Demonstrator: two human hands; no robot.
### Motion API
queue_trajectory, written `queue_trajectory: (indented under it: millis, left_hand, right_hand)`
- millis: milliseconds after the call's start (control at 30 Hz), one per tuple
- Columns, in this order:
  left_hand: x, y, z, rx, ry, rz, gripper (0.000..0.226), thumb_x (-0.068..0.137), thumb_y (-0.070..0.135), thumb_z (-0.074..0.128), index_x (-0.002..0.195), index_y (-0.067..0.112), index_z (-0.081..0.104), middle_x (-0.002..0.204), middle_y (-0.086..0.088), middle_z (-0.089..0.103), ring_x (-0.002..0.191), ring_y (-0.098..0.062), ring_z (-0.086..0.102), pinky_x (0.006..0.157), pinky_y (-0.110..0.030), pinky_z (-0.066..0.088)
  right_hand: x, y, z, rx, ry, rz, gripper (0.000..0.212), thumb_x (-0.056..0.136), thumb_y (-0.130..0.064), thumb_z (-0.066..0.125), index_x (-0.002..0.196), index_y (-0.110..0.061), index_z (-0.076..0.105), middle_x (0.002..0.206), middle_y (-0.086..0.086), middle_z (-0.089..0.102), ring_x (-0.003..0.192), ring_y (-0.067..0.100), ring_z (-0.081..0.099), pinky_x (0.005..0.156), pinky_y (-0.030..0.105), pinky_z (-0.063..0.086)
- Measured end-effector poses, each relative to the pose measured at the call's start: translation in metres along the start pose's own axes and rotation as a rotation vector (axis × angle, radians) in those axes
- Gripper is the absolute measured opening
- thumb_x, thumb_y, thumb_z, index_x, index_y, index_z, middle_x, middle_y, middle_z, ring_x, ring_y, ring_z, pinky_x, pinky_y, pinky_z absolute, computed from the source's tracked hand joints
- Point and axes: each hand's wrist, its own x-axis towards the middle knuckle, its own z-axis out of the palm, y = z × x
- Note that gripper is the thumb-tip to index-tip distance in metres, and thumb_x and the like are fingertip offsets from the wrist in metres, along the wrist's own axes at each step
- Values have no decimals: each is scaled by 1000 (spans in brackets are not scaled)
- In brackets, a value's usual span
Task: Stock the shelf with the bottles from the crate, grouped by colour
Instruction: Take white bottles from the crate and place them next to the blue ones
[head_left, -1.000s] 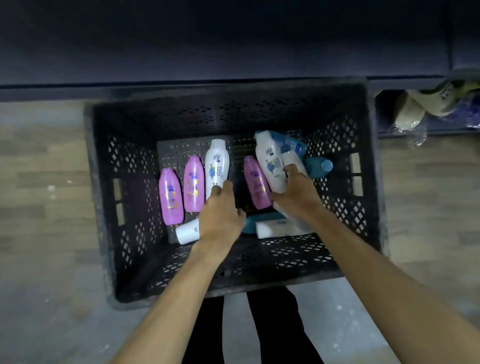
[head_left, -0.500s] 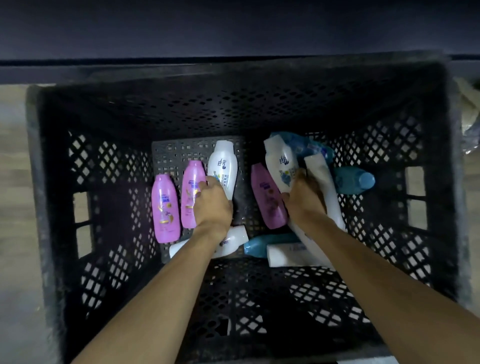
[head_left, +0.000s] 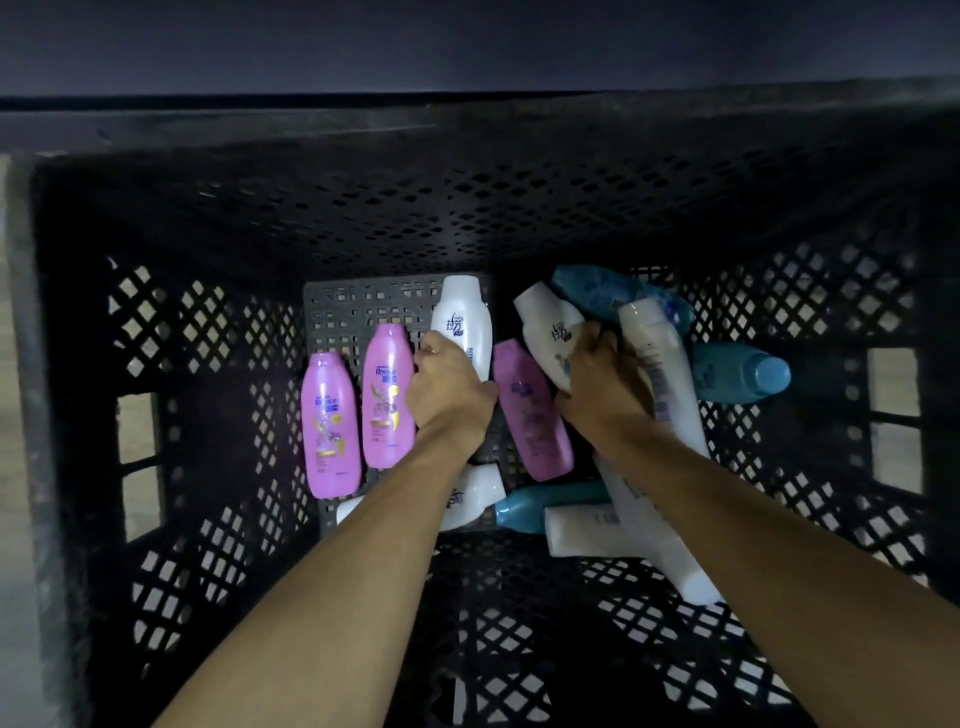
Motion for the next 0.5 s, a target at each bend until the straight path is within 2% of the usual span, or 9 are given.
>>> queue_trajectory:
  millis: [133,233,300,367,433,500]
  left_hand:
    - [-9,-4,2,-19,29,44,71,79,34,77,127,5,33,121,-15,54,101,-35,61,72,-37,43]
    - [-22,-6,-6,-69,40,87,71,78,32,76,127,8,31,119,-15,52,95,-35,61,68,-37,44]
    - [-36,-8,-16,-134,41,103,70,77,30,76,125,12,29,116,-13,51,88,-34,60,63,-36,46]
    - [-52,-10,-29,-195,38,114,68,75,27,76,120,18,26,113,-10,50,82,-31,58,63,-39,52]
    - [-71,-11,-46,-257,37,117,70,75,27,76,119,24,22,110,-7,48,80,-28,57,66,-42,55]
    - [-92,-14,-66,-315,58,123,75,75,29,76,128,22,23,111,-6,48,82,-26,56,68,-41,54]
  right_hand:
    - [-4,3,-6,62,25,-33,103,78,-42,80,151,-4,17,134,22,47,114,32,59,88,33,51]
    - [-15,3,-20,235,56,-67,110,74,-32,85,153,-16,10,131,21,52,112,33,61,89,35,52]
    - [-24,1,-35,315,69,-90,110,76,-29,83,154,-19,5,128,20,54,109,35,62,86,39,53]
    - [-36,-1,-52,303,76,-79,111,79,-36,78,155,-18,0,133,20,51,111,36,60,86,42,52]
    - [-52,-2,-70,343,109,-74,108,78,-39,77,155,-19,4,135,17,51,110,35,60,87,41,51]
    - [-74,-3,-92,442,153,-90,103,76,-39,78,152,-18,13,132,13,53,110,32,59,88,38,49]
